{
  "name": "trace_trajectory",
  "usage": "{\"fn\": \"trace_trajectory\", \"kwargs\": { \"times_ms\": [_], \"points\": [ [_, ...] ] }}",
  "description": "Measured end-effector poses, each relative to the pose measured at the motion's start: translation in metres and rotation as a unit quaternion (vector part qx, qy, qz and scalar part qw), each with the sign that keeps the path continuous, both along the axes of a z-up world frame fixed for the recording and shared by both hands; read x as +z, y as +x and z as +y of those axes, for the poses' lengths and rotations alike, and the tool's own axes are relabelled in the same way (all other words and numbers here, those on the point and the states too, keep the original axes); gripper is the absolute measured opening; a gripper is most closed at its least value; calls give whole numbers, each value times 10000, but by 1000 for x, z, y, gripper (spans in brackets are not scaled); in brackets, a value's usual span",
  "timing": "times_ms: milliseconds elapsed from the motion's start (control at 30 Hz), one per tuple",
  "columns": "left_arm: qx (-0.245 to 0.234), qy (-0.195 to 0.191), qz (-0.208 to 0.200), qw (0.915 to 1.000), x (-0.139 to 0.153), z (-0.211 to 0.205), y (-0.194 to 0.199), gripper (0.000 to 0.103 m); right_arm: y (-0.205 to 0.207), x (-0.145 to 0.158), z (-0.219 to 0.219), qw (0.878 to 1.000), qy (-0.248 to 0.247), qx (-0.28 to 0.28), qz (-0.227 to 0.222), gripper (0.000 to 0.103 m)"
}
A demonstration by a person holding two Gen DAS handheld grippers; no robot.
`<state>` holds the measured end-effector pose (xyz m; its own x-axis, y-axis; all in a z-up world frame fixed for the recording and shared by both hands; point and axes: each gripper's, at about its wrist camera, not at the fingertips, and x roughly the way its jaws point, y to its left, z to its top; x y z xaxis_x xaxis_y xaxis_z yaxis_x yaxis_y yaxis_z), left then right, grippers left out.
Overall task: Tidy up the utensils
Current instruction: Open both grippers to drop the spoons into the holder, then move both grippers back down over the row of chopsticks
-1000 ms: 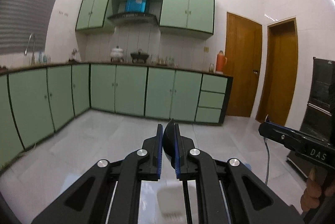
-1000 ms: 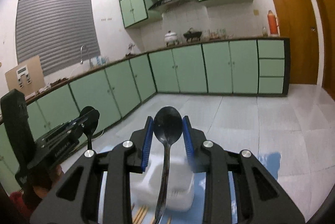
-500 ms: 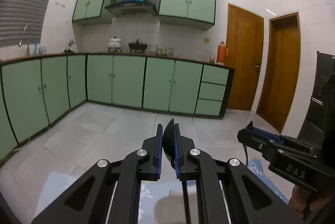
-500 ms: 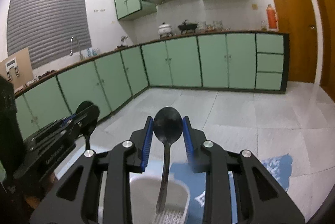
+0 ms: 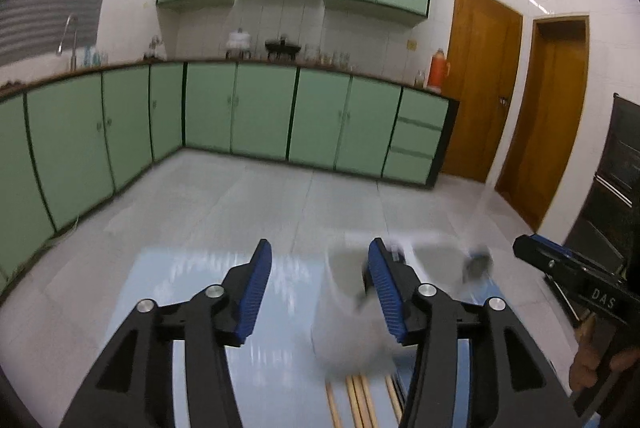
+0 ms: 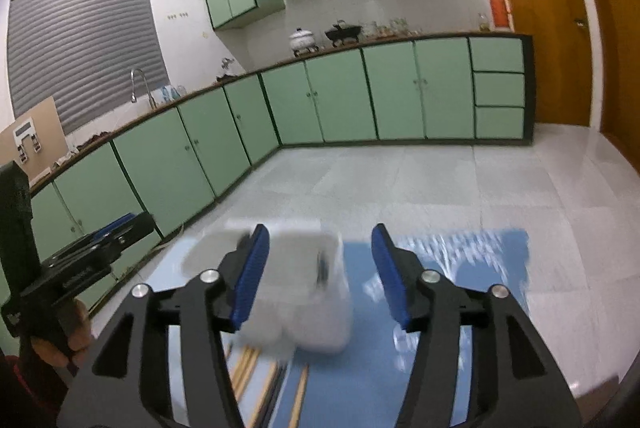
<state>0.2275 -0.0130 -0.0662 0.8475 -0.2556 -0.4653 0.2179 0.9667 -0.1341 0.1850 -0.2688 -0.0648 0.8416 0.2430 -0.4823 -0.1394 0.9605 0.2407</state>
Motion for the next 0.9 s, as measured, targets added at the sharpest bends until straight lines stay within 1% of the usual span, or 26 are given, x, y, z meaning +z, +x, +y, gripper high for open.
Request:
{"fn": "trace_trajectory", "kwargs": {
  "times_ms": [67, 200, 233, 267, 367, 433, 567, 767, 900],
  "points": [
    [31, 160, 227, 9996, -14, 1, -28, 51, -26, -13, 1, 9997, -77, -43, 245, 55],
    [25, 291, 695, 9972, -46, 2, -75, 51, -76, -39, 11, 9973, -154, -64, 710, 55],
    [21, 349, 786, 9963, -54, 2, -85, 51, -89, -46, 15, 9968, -202, -58, 769, 55],
    [29, 402, 967, 9945, -66, 2, -97, 51, -102, -51, 19, 9963, -262, -87, 813, 55],
    [61, 370, 1329, 9904, -89, 4, -122, 51, -128, -65, 26, 9948, -230, -95, 986, 54],
    [38, 355, 1429, 9891, -100, 2, -136, 51, -145, -73, 31, 9937, -252, -83, 1089, 52],
    [-84, 465, 1572, 9864, -112, -4, -159, 50, -167, -86, 42, 9920, -416, -13, 1192, 48],
    [-101, 528, 1576, 9860, -115, -12, -177, 50, -185, -99, 47, 9902, -487, 24, 1312, 43],
    [-107, 471, 1625, 9855, -120, -13, -186, 50, -194, -109, 53, 9891, -526, 90, 1376, 40]
  ]
}}
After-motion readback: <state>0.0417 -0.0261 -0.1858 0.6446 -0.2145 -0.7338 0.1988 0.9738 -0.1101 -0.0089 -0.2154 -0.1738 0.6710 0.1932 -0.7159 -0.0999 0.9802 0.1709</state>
